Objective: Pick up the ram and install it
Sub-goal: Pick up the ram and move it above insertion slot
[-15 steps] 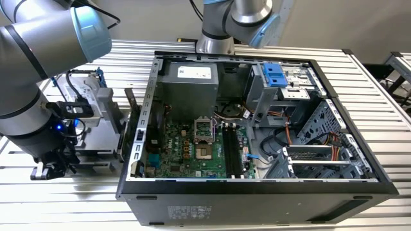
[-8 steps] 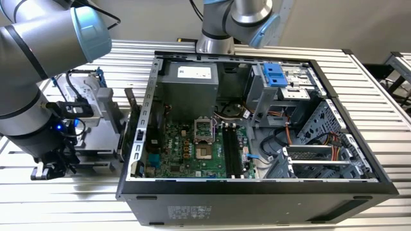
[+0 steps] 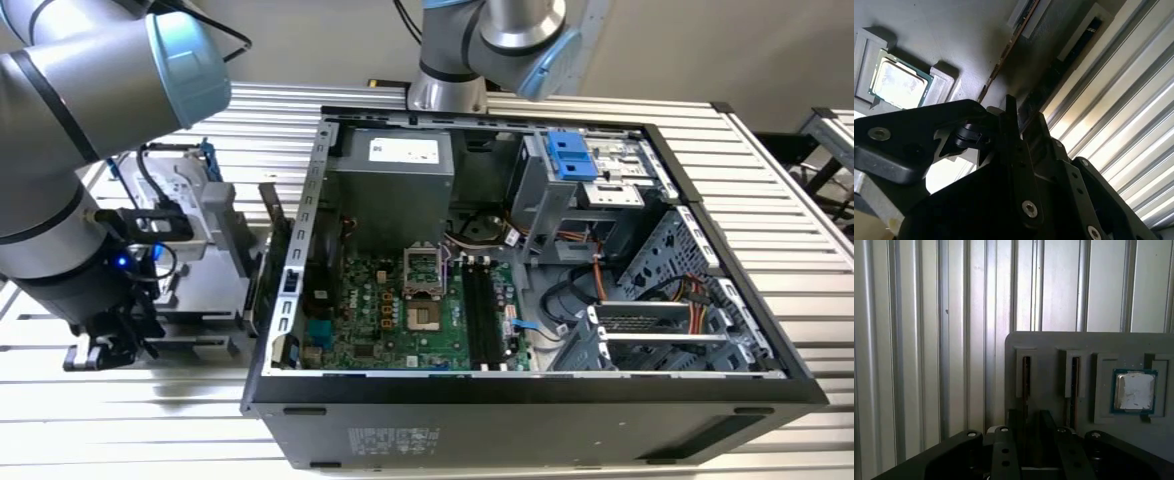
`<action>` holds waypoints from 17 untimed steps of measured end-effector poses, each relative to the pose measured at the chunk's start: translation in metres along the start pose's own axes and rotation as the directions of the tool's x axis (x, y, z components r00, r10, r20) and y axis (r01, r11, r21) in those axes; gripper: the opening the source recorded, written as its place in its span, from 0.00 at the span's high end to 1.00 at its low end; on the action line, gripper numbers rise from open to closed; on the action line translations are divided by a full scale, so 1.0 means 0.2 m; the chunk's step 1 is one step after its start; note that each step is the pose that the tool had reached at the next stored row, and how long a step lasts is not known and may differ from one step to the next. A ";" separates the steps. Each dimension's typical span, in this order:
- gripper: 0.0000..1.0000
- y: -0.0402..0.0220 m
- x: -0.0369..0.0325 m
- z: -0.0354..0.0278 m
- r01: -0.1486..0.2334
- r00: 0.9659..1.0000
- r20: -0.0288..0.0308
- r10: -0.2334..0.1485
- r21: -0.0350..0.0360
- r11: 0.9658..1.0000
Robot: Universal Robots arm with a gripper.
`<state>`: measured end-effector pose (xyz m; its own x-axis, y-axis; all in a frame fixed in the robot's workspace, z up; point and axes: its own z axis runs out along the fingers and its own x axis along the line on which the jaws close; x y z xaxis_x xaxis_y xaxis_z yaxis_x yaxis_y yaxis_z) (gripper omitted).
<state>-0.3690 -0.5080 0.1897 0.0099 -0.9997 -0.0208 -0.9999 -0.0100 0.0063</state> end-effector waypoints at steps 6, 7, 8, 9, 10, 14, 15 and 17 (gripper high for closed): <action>0.00 0.000 0.000 0.000 0.005 1.000 0.000 -0.005 0.000 1.000; 0.00 0.000 0.000 0.000 0.006 1.000 0.000 -0.006 0.000 1.000; 0.00 0.000 0.000 0.000 0.007 1.000 0.000 -0.007 0.000 1.000; 0.00 0.000 0.000 0.000 0.007 1.000 0.000 -0.007 0.000 1.000; 0.00 0.000 0.000 0.000 0.008 1.000 0.000 -0.008 0.000 1.000; 0.00 0.000 0.001 0.000 0.014 1.000 0.000 -0.014 0.000 1.000; 0.00 0.000 0.001 0.000 0.016 1.000 0.000 -0.016 0.000 1.000; 0.00 0.000 0.001 0.000 0.016 1.000 0.000 -0.016 0.000 1.000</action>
<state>-0.3691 -0.5082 0.1897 0.0262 -0.9994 -0.0208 -0.9996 -0.0263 0.0062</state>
